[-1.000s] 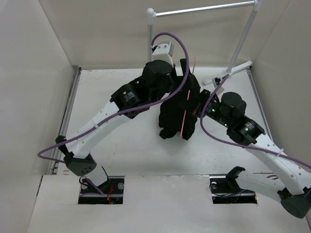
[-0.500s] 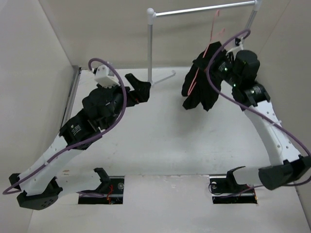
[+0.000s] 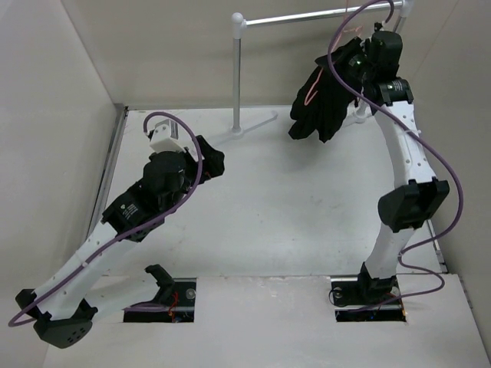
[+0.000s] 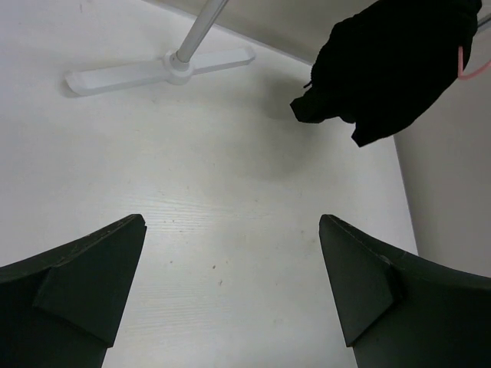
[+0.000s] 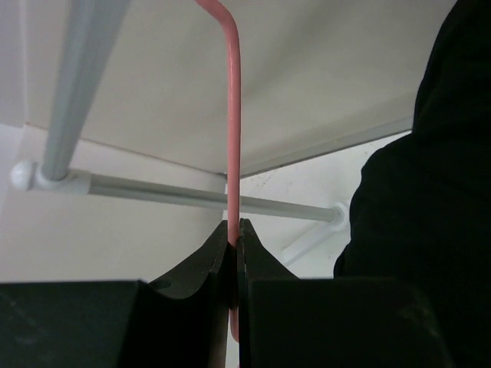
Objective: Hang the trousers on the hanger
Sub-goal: Place the hanger at the clothesline, then reset both arms
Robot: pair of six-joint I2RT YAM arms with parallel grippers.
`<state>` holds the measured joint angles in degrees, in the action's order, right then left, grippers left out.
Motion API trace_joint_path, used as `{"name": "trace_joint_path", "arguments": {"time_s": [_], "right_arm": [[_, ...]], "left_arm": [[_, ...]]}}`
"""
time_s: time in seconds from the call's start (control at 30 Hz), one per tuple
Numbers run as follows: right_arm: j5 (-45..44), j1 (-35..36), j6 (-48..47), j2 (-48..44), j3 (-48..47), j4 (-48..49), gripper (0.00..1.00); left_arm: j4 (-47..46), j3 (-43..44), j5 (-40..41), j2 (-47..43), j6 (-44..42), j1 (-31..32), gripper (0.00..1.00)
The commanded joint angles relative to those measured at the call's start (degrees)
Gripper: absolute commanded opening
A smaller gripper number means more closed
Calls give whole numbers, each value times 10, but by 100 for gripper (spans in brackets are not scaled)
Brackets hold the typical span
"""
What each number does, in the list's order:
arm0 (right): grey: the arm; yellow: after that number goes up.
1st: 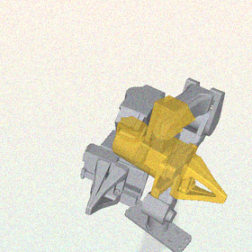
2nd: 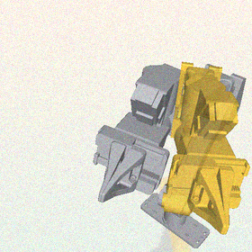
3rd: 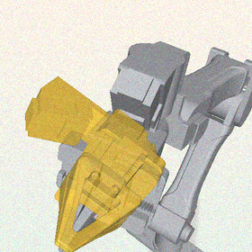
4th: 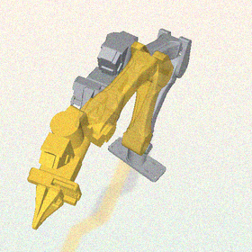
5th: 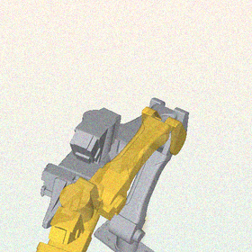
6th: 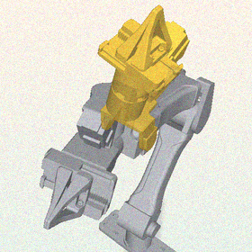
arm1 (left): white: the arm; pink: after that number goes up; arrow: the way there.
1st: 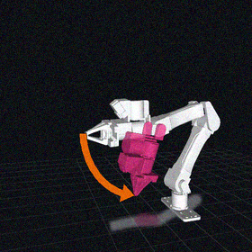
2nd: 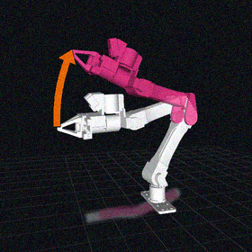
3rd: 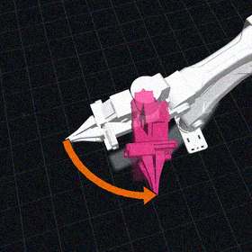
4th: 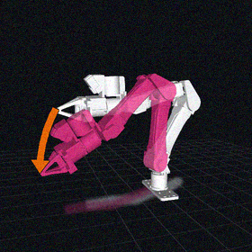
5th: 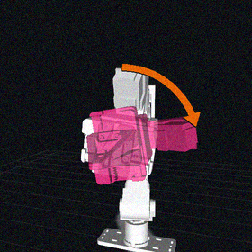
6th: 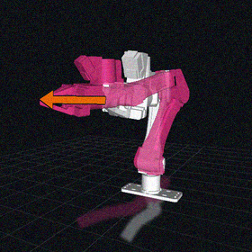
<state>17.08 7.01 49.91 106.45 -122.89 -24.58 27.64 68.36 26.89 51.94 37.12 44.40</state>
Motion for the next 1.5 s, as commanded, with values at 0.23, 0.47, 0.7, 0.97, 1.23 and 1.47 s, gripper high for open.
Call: {"name": "trace_joint_path", "arguments": {"time_s": [0.23, 0.47, 0.7, 0.97, 1.23, 1.47], "right_arm": [[32, -41, -12, 29, -77, 19, 4], [33, -56, -12, 37, -39, 23, 7], [35, -64, -8, 35, -16, 31, 33], [30, -68, -13, -1, -9, 35, 88], [17, -87, -27, -107, 95, 37, 100], [-7, -107, -34, -269, 302, 86, 100]], "left_arm": [[-14, -23, -40, -10, 15, -42, 100], [-19, -40, -53, 4, 24, -52, 100], [-10, -43, -57, 17, 24, -72, 100], [11, -44, -66, 20, 13, -115, 100], [36, -29, -82, 28, -11, -173, 100], [54, -19, -76, 47, -22, -178, 100]]}}
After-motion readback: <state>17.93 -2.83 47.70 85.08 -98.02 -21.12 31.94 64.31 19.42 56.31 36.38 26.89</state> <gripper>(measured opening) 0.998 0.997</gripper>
